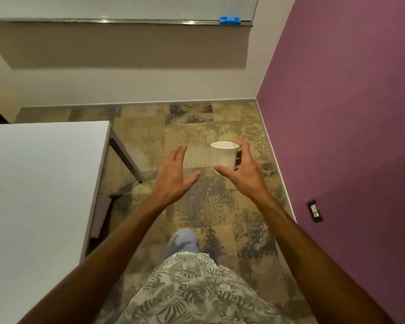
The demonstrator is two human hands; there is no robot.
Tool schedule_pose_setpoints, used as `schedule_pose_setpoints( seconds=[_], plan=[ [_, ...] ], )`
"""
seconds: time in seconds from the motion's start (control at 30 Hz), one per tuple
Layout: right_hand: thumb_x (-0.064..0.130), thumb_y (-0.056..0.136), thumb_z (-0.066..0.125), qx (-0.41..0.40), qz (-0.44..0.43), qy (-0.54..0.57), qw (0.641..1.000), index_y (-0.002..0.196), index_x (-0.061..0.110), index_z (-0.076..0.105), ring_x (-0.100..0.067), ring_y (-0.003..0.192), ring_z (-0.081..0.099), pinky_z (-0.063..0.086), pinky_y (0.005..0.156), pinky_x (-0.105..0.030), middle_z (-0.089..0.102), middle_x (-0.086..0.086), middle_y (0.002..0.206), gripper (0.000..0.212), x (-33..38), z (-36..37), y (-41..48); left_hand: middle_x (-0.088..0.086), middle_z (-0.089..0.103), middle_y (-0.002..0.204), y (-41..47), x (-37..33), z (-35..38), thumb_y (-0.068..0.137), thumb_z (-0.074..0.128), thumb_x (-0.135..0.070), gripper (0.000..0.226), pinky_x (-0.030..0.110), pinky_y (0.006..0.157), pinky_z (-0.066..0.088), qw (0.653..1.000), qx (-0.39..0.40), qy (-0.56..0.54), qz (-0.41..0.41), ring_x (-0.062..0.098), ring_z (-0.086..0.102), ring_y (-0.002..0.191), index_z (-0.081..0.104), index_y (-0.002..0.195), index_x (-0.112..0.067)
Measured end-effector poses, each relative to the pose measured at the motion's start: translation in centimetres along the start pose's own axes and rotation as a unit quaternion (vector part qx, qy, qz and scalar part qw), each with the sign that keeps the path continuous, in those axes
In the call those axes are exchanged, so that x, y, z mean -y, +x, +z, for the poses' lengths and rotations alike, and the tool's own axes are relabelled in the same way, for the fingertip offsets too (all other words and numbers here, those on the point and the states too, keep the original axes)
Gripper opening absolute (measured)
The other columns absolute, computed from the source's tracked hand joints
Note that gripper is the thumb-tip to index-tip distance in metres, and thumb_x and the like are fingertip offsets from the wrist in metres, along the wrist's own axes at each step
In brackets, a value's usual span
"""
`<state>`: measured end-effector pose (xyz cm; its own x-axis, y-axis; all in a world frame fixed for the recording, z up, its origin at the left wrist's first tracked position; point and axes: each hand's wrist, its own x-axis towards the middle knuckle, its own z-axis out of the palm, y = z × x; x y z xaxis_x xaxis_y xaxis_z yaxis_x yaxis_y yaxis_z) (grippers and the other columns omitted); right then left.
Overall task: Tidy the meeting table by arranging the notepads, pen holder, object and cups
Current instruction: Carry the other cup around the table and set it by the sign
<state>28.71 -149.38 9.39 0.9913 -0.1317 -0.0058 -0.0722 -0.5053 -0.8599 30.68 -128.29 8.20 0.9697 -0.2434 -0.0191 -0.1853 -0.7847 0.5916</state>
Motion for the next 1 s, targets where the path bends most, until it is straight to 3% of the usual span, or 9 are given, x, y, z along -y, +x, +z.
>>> schedule_pose_setpoints(
  seconds=[0.07,0.27,0.47,0.67,0.77,0.9,1.0],
  plan=[
    [0.034,0.075,0.084,0.019,-0.01,0.003,1.0,0.141,0.03,0.034,-0.013,0.096,0.062,0.049,0.07,-0.013,0.06,0.004,0.116,0.082,0.0,0.1,3.6,0.007,0.019,0.163,2.6,0.3,-0.4,0.092,0.059,-0.048,0.084,0.045,0.121,0.021,1.0,-0.006,0.007,-0.015,0.024,0.02,0.148,0.017,0.156,-0.016],
    [0.035,0.075,0.084,0.066,-0.039,0.01,0.997,0.138,0.031,0.036,-0.011,0.099,0.061,0.054,0.076,-0.023,0.058,0.01,0.115,0.079,0.1,2.2,14.8,0.005,0.018,0.163,11.5,3.1,-1.5,0.092,0.058,-0.048,0.083,0.051,0.12,0.021,0.997,-0.035,0.019,-0.064,0.022,0.018,0.15,0.016,0.156,-0.017],
    [0.037,0.076,0.083,0.108,-0.063,-0.026,0.992,0.144,0.032,0.03,-0.013,0.107,0.057,0.051,0.082,-0.027,0.056,0.005,0.131,0.086,1.5,6.2,27.6,0.003,0.016,0.164,21.5,7.7,-3.7,0.092,0.056,-0.052,0.084,0.051,0.12,0.021,0.991,-0.069,0.01,-0.115,0.021,0.017,0.15,0.013,0.156,-0.021],
    [0.035,0.076,0.08,0.165,-0.099,-0.056,0.98,0.144,0.034,0.027,-0.02,0.118,0.055,0.053,0.095,-0.044,0.051,0.006,0.139,0.087,5.4,10.5,39.4,0.004,0.015,0.164,30.0,12.4,-7.9,0.092,0.056,-0.051,0.084,0.051,0.121,0.018,0.981,-0.101,-0.029,-0.16,0.022,0.017,0.15,0.013,0.156,-0.022],
    [0.039,0.075,0.08,0.191,-0.12,-0.042,0.973,0.142,0.037,0.029,-0.013,0.111,0.054,0.051,0.089,-0.036,0.05,0.019,0.125,0.084,7.6,13.3,44.5,0.004,0.013,0.164,33.1,14.5,-10.5,0.092,0.057,-0.049,0.083,0.052,0.121,0.018,0.973,-0.128,-0.037,-0.188,0.021,0.016,0.15,0.012,0.157,-0.022],
    [0.038,0.075,0.081,0.237,-0.148,-0.027,0.96,0.138,0.044,0.03,-0.004,0.101,0.054,0.04,0.079,-0.015,0.049,0.041,0.111,0.081,10.2,17.8,50.1,0.003,0.013,0.164,36.0,17.7,-13.6,0.092,0.058,-0.048,0.083,0.052,0.12,0.021,0.959,-0.17,-0.049,-0.224,0.021,0.017,0.15,0.013,0.157,-0.022],
    [0.039,0.075,0.081,0.279,-0.17,-0.021,0.945,0.136,0.045,0.03,-0.01,0.105,0.054,0.045,0.083,-0.021,0.049,0.038,0.111,0.08,12.1,21.2,54.3,0.003,0.016,0.164,38.1,20.3,-15.4,0.092,0.058,-0.05,0.082,0.053,0.119,0.022,0.946,-0.194,-0.038,-0.258,0.022,0.019,0.149,0.015,0.156,-0.021]
  ],
)
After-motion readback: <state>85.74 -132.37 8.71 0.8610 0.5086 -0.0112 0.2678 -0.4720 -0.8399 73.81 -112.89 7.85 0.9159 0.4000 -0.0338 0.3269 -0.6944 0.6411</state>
